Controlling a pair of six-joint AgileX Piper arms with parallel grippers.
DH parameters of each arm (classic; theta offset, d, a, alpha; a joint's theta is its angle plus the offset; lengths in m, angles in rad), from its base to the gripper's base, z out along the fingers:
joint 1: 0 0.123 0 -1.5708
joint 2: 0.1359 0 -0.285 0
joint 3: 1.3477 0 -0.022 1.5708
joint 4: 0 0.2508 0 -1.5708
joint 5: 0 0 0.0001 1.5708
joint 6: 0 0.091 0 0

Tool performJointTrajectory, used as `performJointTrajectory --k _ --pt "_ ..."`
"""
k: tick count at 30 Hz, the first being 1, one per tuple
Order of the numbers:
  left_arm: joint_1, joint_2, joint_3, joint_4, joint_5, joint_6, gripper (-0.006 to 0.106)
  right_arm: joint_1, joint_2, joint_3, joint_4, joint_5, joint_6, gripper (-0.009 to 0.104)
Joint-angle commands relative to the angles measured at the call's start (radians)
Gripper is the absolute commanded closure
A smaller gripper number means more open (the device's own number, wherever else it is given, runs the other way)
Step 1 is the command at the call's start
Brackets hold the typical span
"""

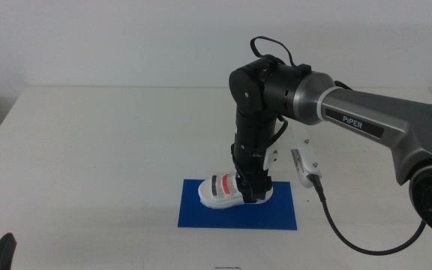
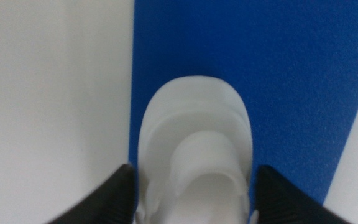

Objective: Use one arm to grab the shoe from the table and place it on the mat.

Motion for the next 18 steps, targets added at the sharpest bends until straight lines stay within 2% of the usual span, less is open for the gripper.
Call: performJointTrajectory --k 1,5,8,15,16,18 --pt "-0.005 -0.019 -0.003 -0.009 -0.083 -0.015 0.007 -0.006 -0.063 -0.021 -0.031 0.09 0.017 0.04" --pt "-0.005 -0.019 -0.003 -0.009 -0.083 -0.015 0.007 -0.006 -0.063 -0.021 -0.046 0.09 0.017 0.014" --pt "-0.005 -0.019 -0.003 -0.009 -0.083 -0.015 0.007 -0.005 -0.073 -0.021 -0.061 0.089 0.017 0.002" --pt "-0.005 -0.019 -0.003 -0.009 -0.083 -0.015 0.007 -0.002 -0.204 -0.023 -0.117 0.087 -0.018 0.001" --pt "-0.005 -0.019 -0.003 -0.009 -0.083 -0.015 0.007 -0.002 -0.231 -0.023 -0.121 0.087 -0.058 0.001" --pt "-0.005 -0.019 -0.003 -0.009 -0.083 -0.015 0.007 0.002 -0.298 -0.023 -0.168 0.088 -0.26 0.001"
